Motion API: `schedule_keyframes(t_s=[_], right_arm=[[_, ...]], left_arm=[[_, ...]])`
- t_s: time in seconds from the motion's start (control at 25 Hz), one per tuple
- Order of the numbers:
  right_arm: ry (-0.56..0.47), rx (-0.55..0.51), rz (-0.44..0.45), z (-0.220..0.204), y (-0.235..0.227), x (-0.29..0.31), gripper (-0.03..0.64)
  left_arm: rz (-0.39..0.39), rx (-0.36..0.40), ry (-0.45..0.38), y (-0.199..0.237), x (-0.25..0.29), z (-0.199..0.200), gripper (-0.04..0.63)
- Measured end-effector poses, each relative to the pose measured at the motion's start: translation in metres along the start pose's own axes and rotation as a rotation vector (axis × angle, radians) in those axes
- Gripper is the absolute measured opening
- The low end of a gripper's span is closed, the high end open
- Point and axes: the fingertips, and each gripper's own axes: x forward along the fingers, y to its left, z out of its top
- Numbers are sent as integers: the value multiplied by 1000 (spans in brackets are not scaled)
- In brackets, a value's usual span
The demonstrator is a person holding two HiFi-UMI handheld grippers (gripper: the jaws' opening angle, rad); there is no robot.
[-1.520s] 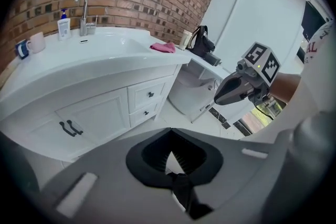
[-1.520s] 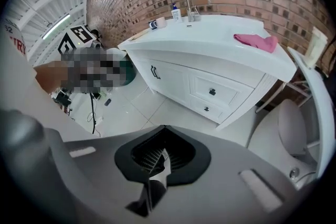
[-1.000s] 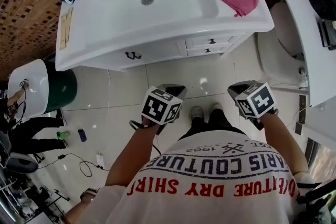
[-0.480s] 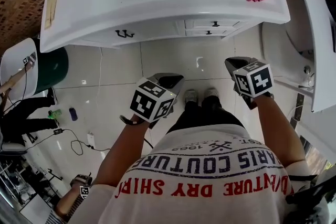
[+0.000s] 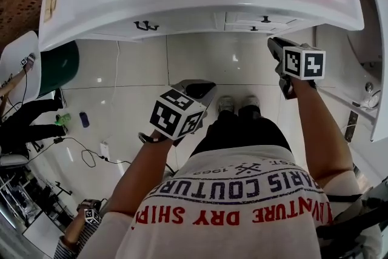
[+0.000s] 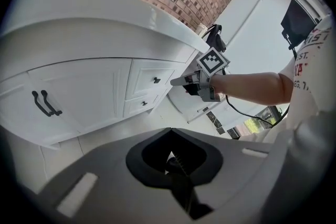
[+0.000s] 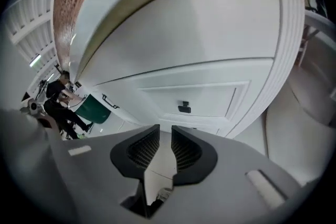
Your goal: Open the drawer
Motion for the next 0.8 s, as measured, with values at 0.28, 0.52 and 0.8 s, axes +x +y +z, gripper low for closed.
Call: schedule_keyframes(t_s=[0.28, 0.52, 0.8], right_arm=[[-36, 106, -88, 12, -29, 39, 155], [-37, 86, -129, 22, -34, 63, 175], [-38, 121, -166, 26, -43, 77, 176]], left_arm=[[-4, -14, 16, 17, 5, -15, -5], [-7, -16, 36, 27, 12, -24, -5], [-4, -9, 46, 31, 16, -25, -5]])
